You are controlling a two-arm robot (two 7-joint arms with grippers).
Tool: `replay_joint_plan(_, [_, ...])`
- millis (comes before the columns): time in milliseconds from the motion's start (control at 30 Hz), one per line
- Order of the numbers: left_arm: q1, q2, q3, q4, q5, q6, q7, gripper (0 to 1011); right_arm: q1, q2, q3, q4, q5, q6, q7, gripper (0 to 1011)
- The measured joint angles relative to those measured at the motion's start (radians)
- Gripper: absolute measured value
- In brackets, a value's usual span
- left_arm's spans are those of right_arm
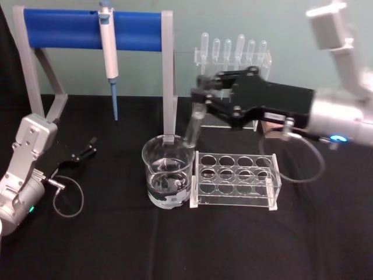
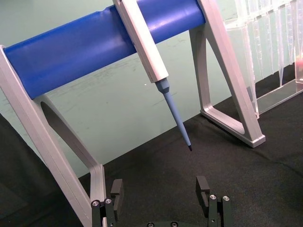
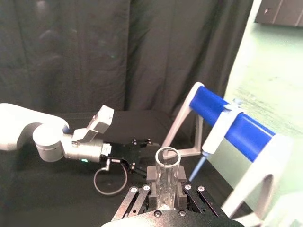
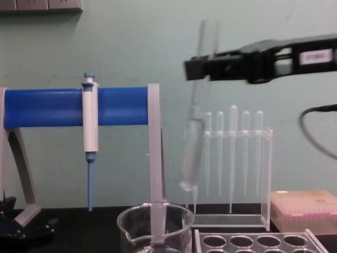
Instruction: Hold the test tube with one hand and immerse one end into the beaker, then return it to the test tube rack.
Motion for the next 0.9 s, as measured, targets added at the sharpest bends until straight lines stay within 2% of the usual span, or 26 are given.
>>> replay_joint_plan(167, [0.000, 0.000, 0.000, 0.000, 0.000, 0.000, 0.000, 1000, -0.086, 0.110, 0.068, -0.081, 0.044, -0.025, -0.028, 225])
replay_joint_plan(200, [0.000, 0.000, 0.000, 0.000, 0.000, 0.000, 0.000, 1000, -0.086, 0.110, 0.068, -0.081, 0.044, -0.025, -0.028, 225])
replay_joint_plan(233, [0.000, 0.000, 0.000, 0.000, 0.000, 0.000, 0.000, 1000, -0.117, 0.137, 0.087, -0.094, 0.054, -0.039, -0.035, 225])
replay_joint_plan(433, [0.000, 0.000, 0.000, 0.000, 0.000, 0.000, 0.000, 1000, -0.216, 0.202, 0.137, -0.108, 0.077, -0.091, -0.052, 225])
replay_joint_plan(567, [0.000, 0.000, 0.000, 0.000, 0.000, 0.000, 0.000, 1000, -0.238, 0.203, 0.139, -0.087, 0.076, -0.104, -0.053, 225])
replay_joint_plan(900, [0.000, 0.000, 0.000, 0.000, 0.000, 0.000, 0.000, 1000, -0.235, 0.153, 0.107, -0.009, 0.044, -0.125, -0.049, 225])
